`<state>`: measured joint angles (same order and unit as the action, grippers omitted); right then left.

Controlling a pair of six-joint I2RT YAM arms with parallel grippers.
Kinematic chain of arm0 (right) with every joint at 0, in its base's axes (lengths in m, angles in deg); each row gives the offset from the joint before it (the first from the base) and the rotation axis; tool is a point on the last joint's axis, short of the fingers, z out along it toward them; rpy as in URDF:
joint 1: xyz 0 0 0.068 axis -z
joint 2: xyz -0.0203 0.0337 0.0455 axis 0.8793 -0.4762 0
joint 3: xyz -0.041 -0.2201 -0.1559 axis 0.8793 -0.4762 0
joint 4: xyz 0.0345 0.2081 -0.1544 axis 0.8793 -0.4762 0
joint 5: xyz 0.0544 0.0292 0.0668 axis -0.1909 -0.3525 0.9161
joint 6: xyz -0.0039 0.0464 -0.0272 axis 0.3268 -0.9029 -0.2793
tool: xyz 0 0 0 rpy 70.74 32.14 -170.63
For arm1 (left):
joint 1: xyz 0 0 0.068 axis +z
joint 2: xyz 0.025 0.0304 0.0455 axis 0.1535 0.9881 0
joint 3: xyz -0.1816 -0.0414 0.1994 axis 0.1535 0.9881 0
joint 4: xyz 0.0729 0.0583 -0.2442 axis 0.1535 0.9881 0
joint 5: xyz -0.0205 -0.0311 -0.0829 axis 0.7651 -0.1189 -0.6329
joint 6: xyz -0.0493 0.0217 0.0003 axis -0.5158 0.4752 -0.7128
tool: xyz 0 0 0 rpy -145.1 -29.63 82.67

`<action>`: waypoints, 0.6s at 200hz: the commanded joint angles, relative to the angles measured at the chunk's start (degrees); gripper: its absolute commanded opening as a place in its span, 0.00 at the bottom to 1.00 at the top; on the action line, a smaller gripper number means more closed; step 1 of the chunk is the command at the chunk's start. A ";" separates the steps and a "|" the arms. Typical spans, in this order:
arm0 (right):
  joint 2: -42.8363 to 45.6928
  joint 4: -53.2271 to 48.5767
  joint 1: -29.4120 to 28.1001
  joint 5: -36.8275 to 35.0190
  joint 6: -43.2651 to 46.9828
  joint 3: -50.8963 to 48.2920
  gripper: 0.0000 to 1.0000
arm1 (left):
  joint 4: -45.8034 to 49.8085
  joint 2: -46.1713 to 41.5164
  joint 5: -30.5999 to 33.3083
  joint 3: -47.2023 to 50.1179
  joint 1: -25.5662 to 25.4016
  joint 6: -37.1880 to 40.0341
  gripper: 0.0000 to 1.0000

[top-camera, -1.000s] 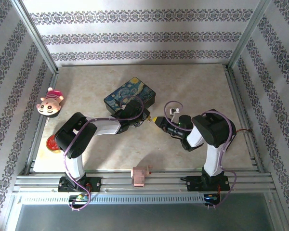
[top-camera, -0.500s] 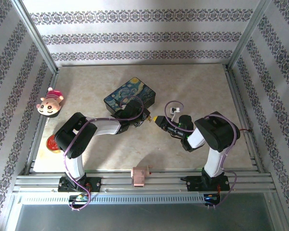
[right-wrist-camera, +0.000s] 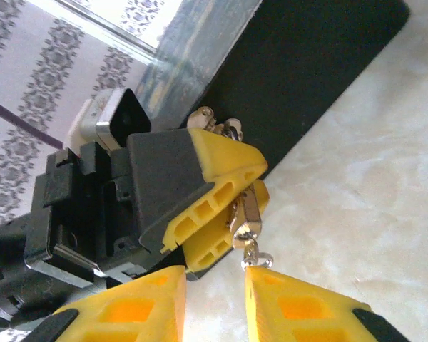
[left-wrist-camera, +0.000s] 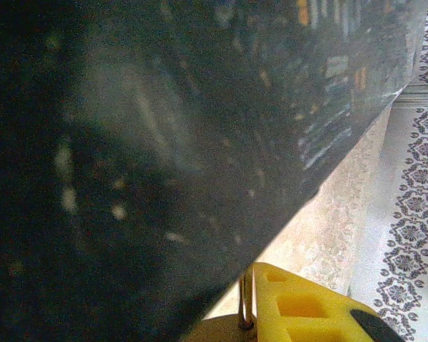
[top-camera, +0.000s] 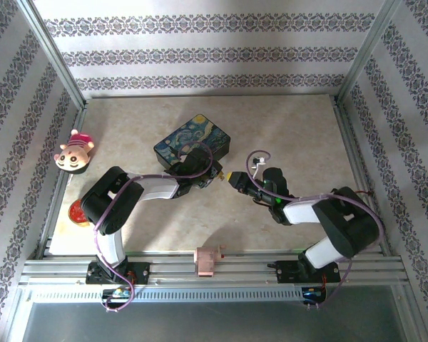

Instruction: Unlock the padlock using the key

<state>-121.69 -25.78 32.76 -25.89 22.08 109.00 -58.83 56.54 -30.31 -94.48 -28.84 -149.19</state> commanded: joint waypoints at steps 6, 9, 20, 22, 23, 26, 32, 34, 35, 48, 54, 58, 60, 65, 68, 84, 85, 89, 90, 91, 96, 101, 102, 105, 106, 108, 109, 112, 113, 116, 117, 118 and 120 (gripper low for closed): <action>4.61 -15.34 -0.91 -4.60 5.57 2.47 0.27 | 4.62 1.92 -8.49 1.18 0.23 -5.48 0.00; 4.94 -15.83 -0.91 -4.65 5.56 2.56 0.26 | 4.55 1.96 -8.49 1.10 0.23 -5.52 0.00; 5.74 -17.24 -0.93 -4.65 5.40 2.82 0.25 | 4.44 2.08 -8.57 1.09 0.23 -5.60 0.00; 5.81 -17.45 -0.98 -4.65 5.28 2.79 0.25 | 4.39 2.13 -8.64 1.09 0.23 -5.61 0.00; 5.84 -17.54 -0.99 -4.70 5.29 2.83 0.25 | 4.37 2.11 -8.65 1.12 0.23 -5.61 0.00; 5.95 -17.77 -1.00 -4.73 5.03 2.93 0.25 | 4.35 2.17 -8.66 1.14 0.21 -5.61 0.00; 6.00 -17.84 -1.08 -4.62 4.75 2.94 0.24 | 4.35 2.23 -8.73 1.03 0.23 -5.66 0.00; 5.92 -17.82 -1.09 -4.53 4.68 2.93 0.24 | 4.35 2.30 -8.68 0.99 0.23 -5.67 0.00; 5.89 -17.73 -1.13 -4.50 4.59 2.94 0.24 | 4.35 2.28 -8.67 0.98 0.23 -5.60 0.00; 5.48 -17.33 -1.41 -4.30 4.23 3.20 0.23 | 4.35 2.26 -8.76 0.93 0.23 -5.61 0.00; 5.30 -17.14 -1.59 -4.26 4.21 3.30 0.22 | 4.35 2.26 -8.91 0.96 0.23 -5.60 0.00; 4.98 -16.96 -1.61 -4.15 4.16 3.48 0.22 | 4.35 2.27 -8.87 0.90 0.23 -5.61 0.00; 4.85 -16.87 -1.68 -4.09 4.15 3.55 0.22 | 4.35 2.26 -8.87 0.93 0.21 -5.55 0.00; 4.50 -16.69 -1.78 -3.89 4.17 3.80 0.22 | 4.43 2.26 -8.81 0.89 0.23 -5.52 0.00; 4.24 -16.55 -1.79 -3.78 4.11 3.94 0.22 | 4.48 2.26 -8.85 0.89 0.23 -5.52 0.00; 2.71 -15.18 -2.04 -2.85 3.91 4.75 0.21 | 4.44 2.33 -8.86 0.96 0.23 -5.52 0.00; 2.57 -15.09 -2.00 -2.83 3.90 4.78 0.21 | 4.44 2.29 -8.90 0.97 0.23 -5.48 0.00; 2.15 -14.67 -2.13 -2.53 3.81 4.96 0.21 | 4.44 2.31 -8.92 0.96 0.23 -5.51 0.00; 2.08 -14.57 -2.09 -2.49 3.76 5.06 0.21 | 4.44 2.28 -8.92 0.97 0.23 -5.47 0.00; 1.95 -14.48 -2.16 -2.43 3.69 5.11 0.21 | 4.44 2.27 -8.92 0.97 0.23 -5.45 0.00; 1.42 -13.96 -2.30 -2.19 3.63 5.44 0.21 | 4.39 2.26 -8.93 0.97 0.23 -5.52 0.00; 0.94 -13.51 -2.39 -1.98 3.59 5.67 0.20 | 4.35 2.33 -8.94 1.02 0.23 -5.52 0.00; 0.90 -13.46 -2.44 -1.95 3.56 5.77 0.20 | 4.35 2.29 -8.93 1.00 0.23 -5.52 0.00; 0.54 -13.28 -2.55 -1.86 3.54 5.93 0.20 | 4.35 2.34 -8.99 1.00 0.23 -5.52 0.00; 0.52 -13.22 -2.57 -1.81 3.58 6.03 0.20 | 4.35 2.30 -8.96 0.99 0.23 -5.52 0.00; 0.35 -13.17 -2.62 -1.77 3.57 6.14 0.20 | 4.35 2.32 -9.02 0.98 0.23 -5.52 0.00; 0.25 -13.12 -2.64 -1.76 3.56 6.18 0.20 | 4.35 2.33 -9.02 0.98 0.23 -5.52 0.00; -0.03 -13.07 -2.73 -1.68 3.54 6.40 0.20 | 4.35 2.39 -9.02 1.09 0.23 -5.51 0.00; -0.07 -13.07 -2.74 -1.67 3.54 6.53 0.20 | 4.31 2.37 -9.01 1.08 0.23 -5.52 0.00; -0.30 -13.07 -2.83 -1.66 3.57 6.63 0.20 | 4.27 2.32 -9.01 1.08 0.23 -5.52 0.00; -0.38 -13.07 -2.84 -1.66 3.60 6.73 0.20 | 4.26 2.33 -9.01 1.11 0.23 -5.48 0.00; -0.42 -13.07 -2.88 -1.66 3.61 6.82 0.20 | 4.26 2.34 -9.06 1.09 0.23 -5.50 0.00; -0.67 -13.02 -2.92 -1.66 3.64 6.93 0.20 | 4.26 2.39 -9.03 1.11 0.23 -5.52 0.00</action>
<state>-120.42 -41.14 30.91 -28.47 25.19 113.57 -58.83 56.54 -30.74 -94.52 -28.64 -149.19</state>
